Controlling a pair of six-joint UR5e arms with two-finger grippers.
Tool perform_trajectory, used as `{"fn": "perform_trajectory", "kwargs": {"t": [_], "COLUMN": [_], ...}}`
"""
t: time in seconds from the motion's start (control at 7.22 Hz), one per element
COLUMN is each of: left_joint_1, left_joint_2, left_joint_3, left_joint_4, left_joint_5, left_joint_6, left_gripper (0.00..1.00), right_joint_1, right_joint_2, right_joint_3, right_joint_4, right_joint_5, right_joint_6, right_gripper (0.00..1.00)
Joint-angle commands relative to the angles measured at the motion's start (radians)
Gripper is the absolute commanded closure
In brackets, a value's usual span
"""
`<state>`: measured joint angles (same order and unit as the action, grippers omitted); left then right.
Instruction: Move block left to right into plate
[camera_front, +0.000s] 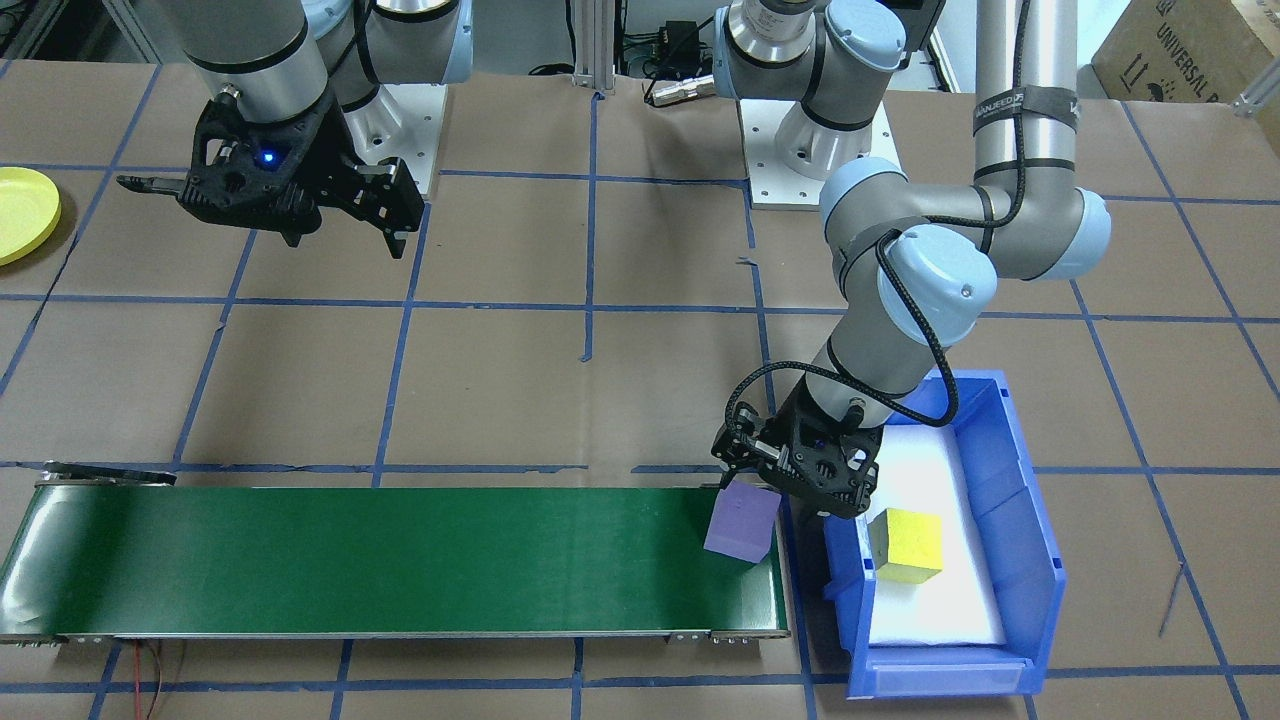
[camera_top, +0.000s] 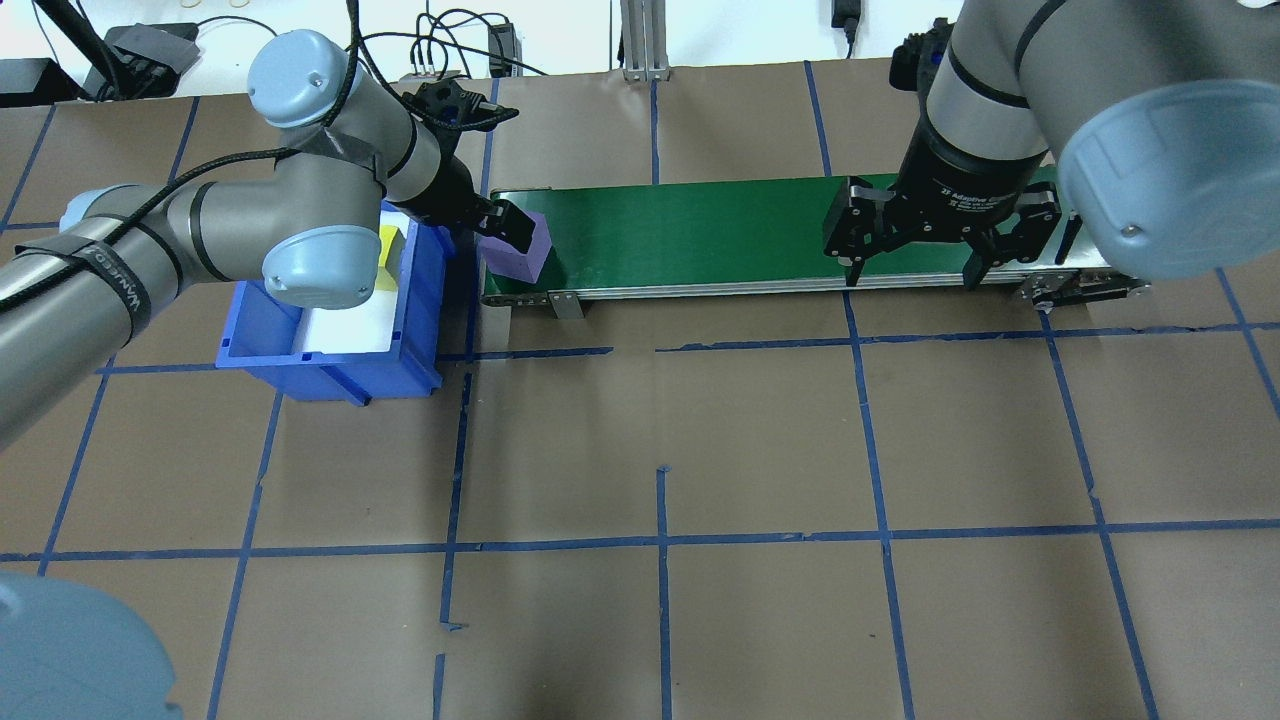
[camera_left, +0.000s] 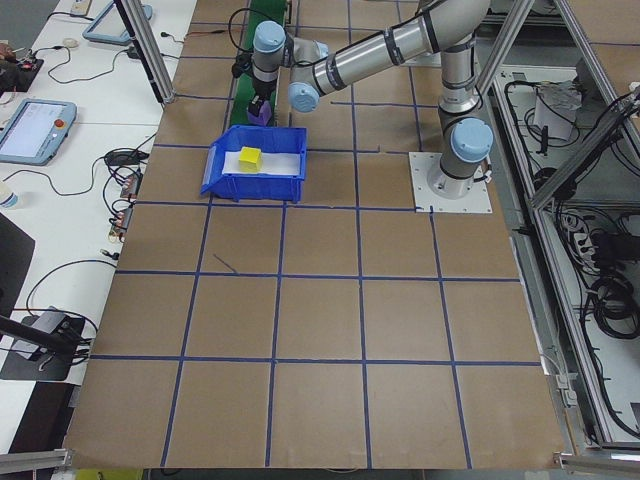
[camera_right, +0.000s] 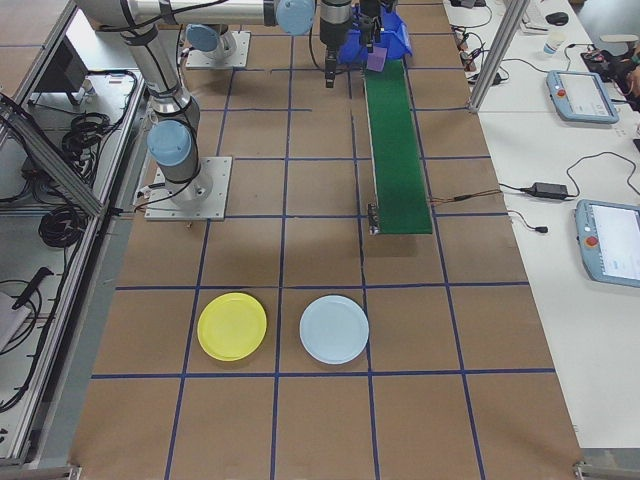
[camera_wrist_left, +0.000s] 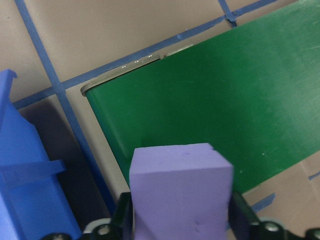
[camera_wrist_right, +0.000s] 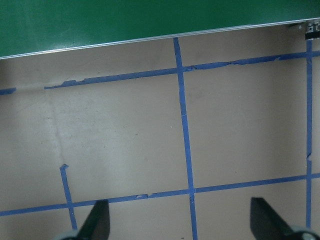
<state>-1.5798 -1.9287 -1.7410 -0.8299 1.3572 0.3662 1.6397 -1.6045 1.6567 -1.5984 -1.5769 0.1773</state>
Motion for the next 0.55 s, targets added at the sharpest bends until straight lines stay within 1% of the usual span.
{"fn": "perform_trajectory", "kwargs": {"t": [0.0, 0.14, 0.28, 0.42], "left_joint_1": [0.001, 0.014, 0.030, 0.088], "left_joint_2": [0.032, 0.052, 0.062, 0.062], "left_joint_3": [0.020, 0.034, 0.055, 0.060], "left_joint_4": [0.003, 0.008, 0.006, 0.006], "left_joint_5": [0.043, 0.107, 0.137, 0.138], "left_joint_6": [0.002, 0.008, 0.010, 0.017], "left_gripper": [0.00, 0.00, 0.00, 0.00], "right_joint_1": [0.000, 0.000, -0.001, -0.001], "right_joint_2": [0.000, 0.000, 0.000, 0.001], "right_joint_3": [0.000, 0.000, 0.000, 0.000], "right_joint_4": [0.000, 0.000, 0.002, 0.000], "right_joint_5": [0.000, 0.000, 0.000, 0.000], "right_joint_6": [0.001, 0.001, -0.001, -0.002], "right_gripper": [0.00, 0.00, 0.00, 0.00]}}
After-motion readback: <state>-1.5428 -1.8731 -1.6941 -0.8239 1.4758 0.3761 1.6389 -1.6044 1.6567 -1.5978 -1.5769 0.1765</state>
